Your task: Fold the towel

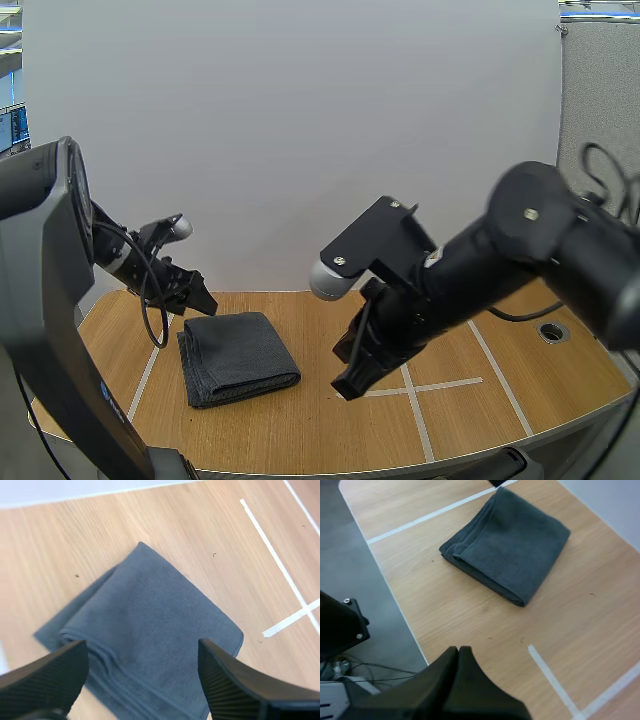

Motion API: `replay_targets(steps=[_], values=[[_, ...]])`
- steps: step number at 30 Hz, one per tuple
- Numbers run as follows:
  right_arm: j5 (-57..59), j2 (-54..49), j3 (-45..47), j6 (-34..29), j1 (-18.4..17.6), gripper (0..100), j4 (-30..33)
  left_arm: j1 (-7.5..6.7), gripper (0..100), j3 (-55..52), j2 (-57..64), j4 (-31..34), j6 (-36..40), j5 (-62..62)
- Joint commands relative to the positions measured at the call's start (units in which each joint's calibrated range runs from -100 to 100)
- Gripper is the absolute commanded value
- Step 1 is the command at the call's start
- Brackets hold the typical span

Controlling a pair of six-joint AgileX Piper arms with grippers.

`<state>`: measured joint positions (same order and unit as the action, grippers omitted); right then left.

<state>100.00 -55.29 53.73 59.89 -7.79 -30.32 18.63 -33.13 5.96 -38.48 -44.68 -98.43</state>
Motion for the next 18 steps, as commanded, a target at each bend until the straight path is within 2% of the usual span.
replay_targets(steps=[1, 3, 6, 8, 10, 14, 18], values=[[-0.34, 6.82, 0.16, 4.53, -0.09, 0, -4.94, 0.04, 100, 0.22, 2.98, 1.07, 1.00, -1.57], [-3.73, 11.70, 0.16, 7.66, -0.09, 0, -7.47, 0.04, 88, -0.01, 3.84, 1.07, 2.29, -1.57], [-7.84, 18.69, -0.86, 11.87, -0.09, 0, -10.52, 0.04, 58, -1.46, 3.85, -0.33, 2.76, -1.57], [-9.01, 22.08, -1.84, 13.30, -0.09, 0, -12.00, 0.04, 45, -2.73, 3.55, -1.09, 2.76, -1.57], [-9.51, 28.23, -4.52, 16.23, -0.09, 0, -13.96, 0.04, 0, -5.91, 3.41, -2.61, 1.76, -1.57], [-9.96, 36.87, -11.01, 17.25, -0.09, 0, -15.27, 0.04, 0, -10.23, 3.41, -4.64, -0.38, -1.57], [-9.96, 45.50, -17.84, 18.64, -0.09, 0, -18.49, 0.04, 0, -14.07, 3.41, -7.28, -2.42, 6.57]])
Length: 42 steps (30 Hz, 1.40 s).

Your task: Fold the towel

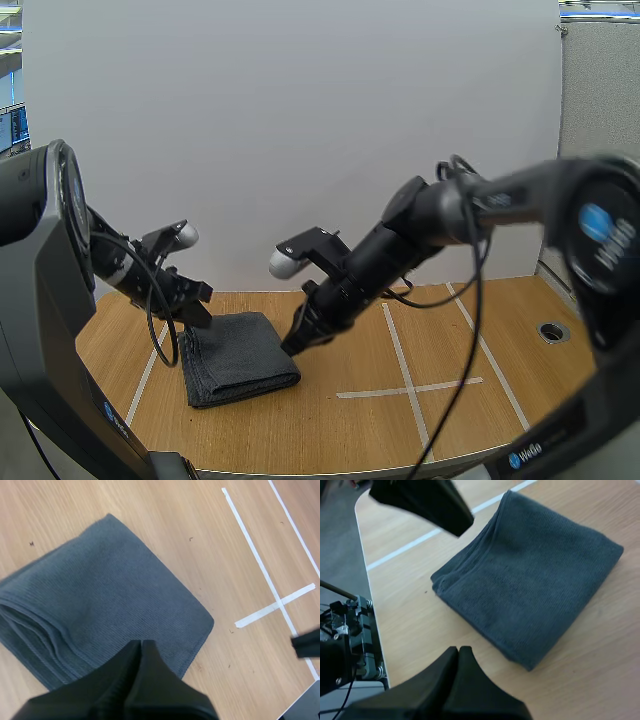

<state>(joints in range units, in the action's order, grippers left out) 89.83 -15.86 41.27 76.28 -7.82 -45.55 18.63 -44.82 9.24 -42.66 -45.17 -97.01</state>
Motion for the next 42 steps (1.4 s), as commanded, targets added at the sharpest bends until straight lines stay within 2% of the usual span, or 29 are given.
replay_targets(steps=[1, 4, 9, 15, 19, 26, 30, 35, 42], values=[[0.22, 8.16, -6.78, 2.39, -0.06, 0, -3.87, 0.04, 0, -2.74, 0.12, -3.34, -2.42, 6.63], [0.22, 13.70, -9.97, 2.80, -0.06, 0, -5.49, 0.04, 0, -3.01, 0.12, -3.88, -2.98, 12.80], [2.78, 20.50, -11.78, 3.47, -0.06, 0, -6.48, 0.04, 0, -3.01, -0.03, -6.76, -5.45, 29.82], [3.32, 25.27, -11.33, 3.47, -0.06, 0, -4.63, -0.04, 0, -3.01, -6.47, -13.73, -11.72, 31.41], [2.60, 26.18, -11.22, 3.47, -0.06, 0, -3.34, -0.04, 0, -3.01, -13.06, -15.99, -15.56, 31.41], [-7.12, 26.18, -7.79, 4.36, -0.06, 0, -2.16, -0.04, 0, -2.37, -21.97, -19.59, -19.87, 35.66], [-7.49, 26.18, -6.98, 4.74, -0.06, 0, -2.27, -0.04, 0, -1.08, -23.59, -19.68, -19.87, 34.76], [-6.85, 24.34, -7.60, 4.74, -0.06, 0, -3.87, 0.04, 0, 0.22, -19.94, -19.65, -20.43, 19.36], [-8.47, 21.70, -9.04, 4.74, -0.06, 0, -6.62, 0.04, 0, 0.22, -10.45, -17.35, -18.41, 16.52]])
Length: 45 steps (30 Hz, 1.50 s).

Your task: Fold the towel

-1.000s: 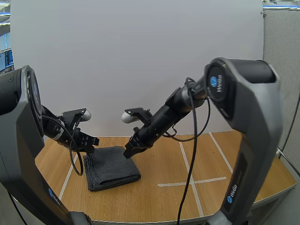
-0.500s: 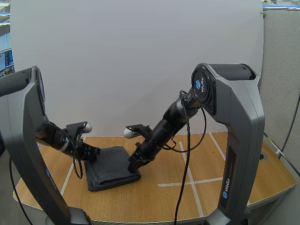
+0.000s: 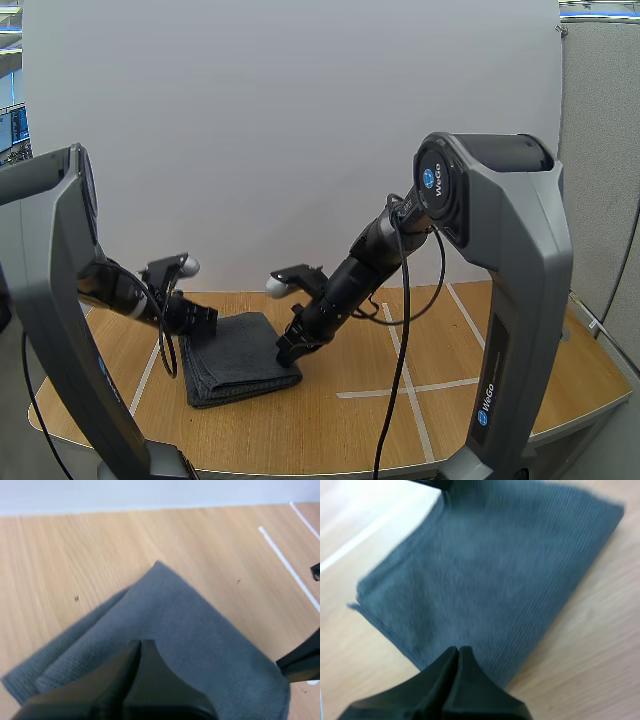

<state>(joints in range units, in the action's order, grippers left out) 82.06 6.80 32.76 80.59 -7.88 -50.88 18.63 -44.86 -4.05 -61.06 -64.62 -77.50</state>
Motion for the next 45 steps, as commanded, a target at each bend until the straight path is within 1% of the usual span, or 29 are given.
replay_targets(steps=[1, 4, 7, 9, 13, 17, 20, 24, 26, 29, 33, 37, 45], values=[[-1.58, -0.96, -0.53, 0.43, 0.00, 0, -1.98, 0.04, 0, 0.25, 3.58, 1.73, 1.89, -4.02], [-3.08, -0.96, -1.03, 0.87, 0.00, 0, -2.89, 0.04, 0, 0.25, 4.76, 5.33, 4.15, -8.36], [-3.08, -0.96, -3.51, 0.87, 0.00, 0, -3.91, 0.04, 0, 0.25, 4.87, 8.61, 7.14, -9.31], [-2.66, -0.96, -5.60, 0.87, -0.10, 0, -4.44, 0.04, 0, 0.25, 4.87, 8.58, 7.88, -9.70], [-2.26, 0.99, -8.32, 0.87, -1.48, 0, -3.62, 0.04, 0, 0.25, 4.87, 5.81, 7.80, -9.91], [-5.16, 4.41, -9.14, 0.87, -3.21, 0, -4.22, 0.30, 0, 0.25, 5.01, 6.05, 7.41, -9.53], [-7.34, 7.49, -9.14, 0.87, -4.36, 0, -4.59, 1.56, 0, 0.25, 5.01, 6.03, 7.41, -9.53], [-9.85, 11.02, -9.14, 0.87, -5.27, 0, -4.59, 3.99, 0, 0.25, 5.01, 5.93, 7.41, -10.53], [-11.55, 12.47, -9.14, 0.87, -5.27, 0, -4.36, 4.88, 0, 0.25, 5.01, 5.93, 7.15, -12.38], [-13.56, 14.24, -9.14, 0.49, -5.11, 0, -1.44, 5.99, 0, 0.25, 5.01, 5.80, 6.71, -15.70], [-14.43, 14.77, -9.14, -1.52, -3.73, 0, 2.90, 6.95, 0, 0.25, 5.01, 5.80, 5.99, -17.65], [-13.40, 14.77, -9.14, -2.34, -0.69, 0, 5.84, 6.94, 0, 0.25, 5.01, 5.63, 5.65, -18.02], [-3.14, 14.77, -9.02, -2.34, 6.16, 0, 10.60, 6.94, 0, 0.25, 5.01, 5.39, 4.64, -17.81]])
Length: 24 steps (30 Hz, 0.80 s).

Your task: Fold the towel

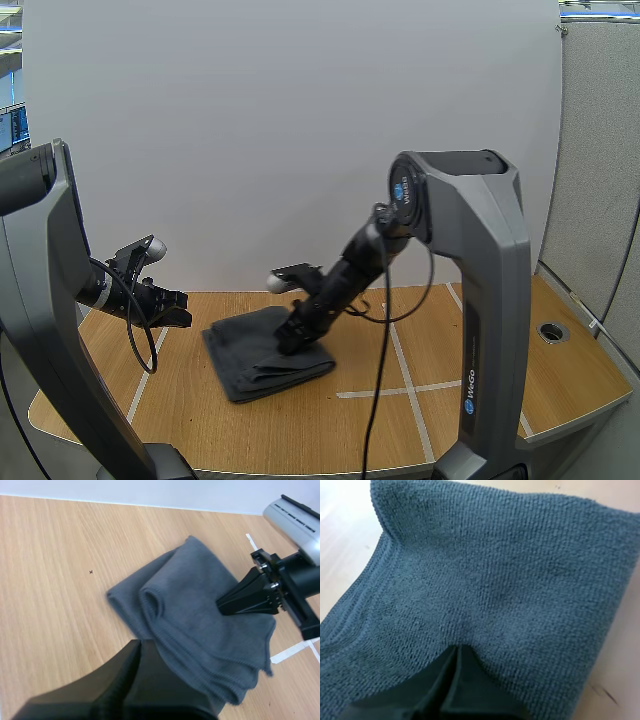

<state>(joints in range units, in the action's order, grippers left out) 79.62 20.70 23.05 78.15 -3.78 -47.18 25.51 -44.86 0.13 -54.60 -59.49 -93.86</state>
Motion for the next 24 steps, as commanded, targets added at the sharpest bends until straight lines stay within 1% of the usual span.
replay_targets(steps=[1, 6, 11, 15, 20, 24], values=[[0.75, 0.86, 0.86, 0.10, 2.97, 0, 7.41, 0.06, 0, 0.25, 0.83, -1.19, -0.61, -1.44], [1.92, -1.57, 3.26, 0.10, 6.93, 0, 9.45, 0.06, 0, 0.25, 0.83, -2.35, -0.72, -1.29], [1.44, -6.31, 7.32, 0.55, 8.93, 0, 9.72, -0.24, 0, 0.25, 0.83, -2.50, -0.99, -1.70], [0.06, -9.56, 11.15, 0.55, 9.09, 0, 8.57, -0.24, 0, 0.25, 0.83, -2.62, -0.99, -3.33], [-1.69, -10.54, 15.86, 1.56, 8.65, 0, 1.69, -0.24, 0, 0.25, 0.83, -2.62, -1.33, -6.14], [-6.47, -10.54, 16.52, 1.56, 6.90, 0, -2.33, -0.24, 0, 0.25, 0.83, -1.56, -1.41, -6.14]])
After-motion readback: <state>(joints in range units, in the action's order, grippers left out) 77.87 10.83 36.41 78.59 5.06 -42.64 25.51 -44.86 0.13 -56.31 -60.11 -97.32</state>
